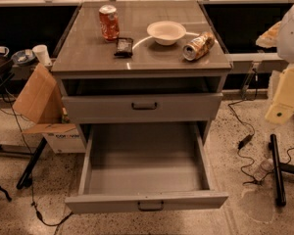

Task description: Place coke can into middle drawer

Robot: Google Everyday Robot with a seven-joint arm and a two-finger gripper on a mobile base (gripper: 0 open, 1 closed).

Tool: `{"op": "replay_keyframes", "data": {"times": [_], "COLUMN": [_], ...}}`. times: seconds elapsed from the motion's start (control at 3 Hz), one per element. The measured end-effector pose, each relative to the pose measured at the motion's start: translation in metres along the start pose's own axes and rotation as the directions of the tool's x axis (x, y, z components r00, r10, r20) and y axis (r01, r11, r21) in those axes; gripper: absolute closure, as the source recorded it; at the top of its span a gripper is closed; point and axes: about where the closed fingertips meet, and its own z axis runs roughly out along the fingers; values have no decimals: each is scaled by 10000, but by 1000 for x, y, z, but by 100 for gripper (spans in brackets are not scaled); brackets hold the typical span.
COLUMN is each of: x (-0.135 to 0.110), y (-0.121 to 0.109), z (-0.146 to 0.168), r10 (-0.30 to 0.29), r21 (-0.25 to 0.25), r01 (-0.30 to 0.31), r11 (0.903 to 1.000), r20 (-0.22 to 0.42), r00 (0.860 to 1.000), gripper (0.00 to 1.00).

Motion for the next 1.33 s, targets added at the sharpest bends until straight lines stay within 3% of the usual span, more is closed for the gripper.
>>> {"op": "replay_keyframes", "data": {"times": [0.33,0.67,1.0,1.33], "x": [0,-19,-68,-141], "y": [0,-20,-57,-101], "z": [0,-10,-18,-35], "r10": [2,258,2,-512], "r21": [5,592,1099,1640], "r01": [-2,-289,-134,155], "r11": [10000,9978,9938,9863], "r20": [4,510,1199,2155], "r00": [10000,9984,9928,9752], "gripper": [0,0,0,0]}}
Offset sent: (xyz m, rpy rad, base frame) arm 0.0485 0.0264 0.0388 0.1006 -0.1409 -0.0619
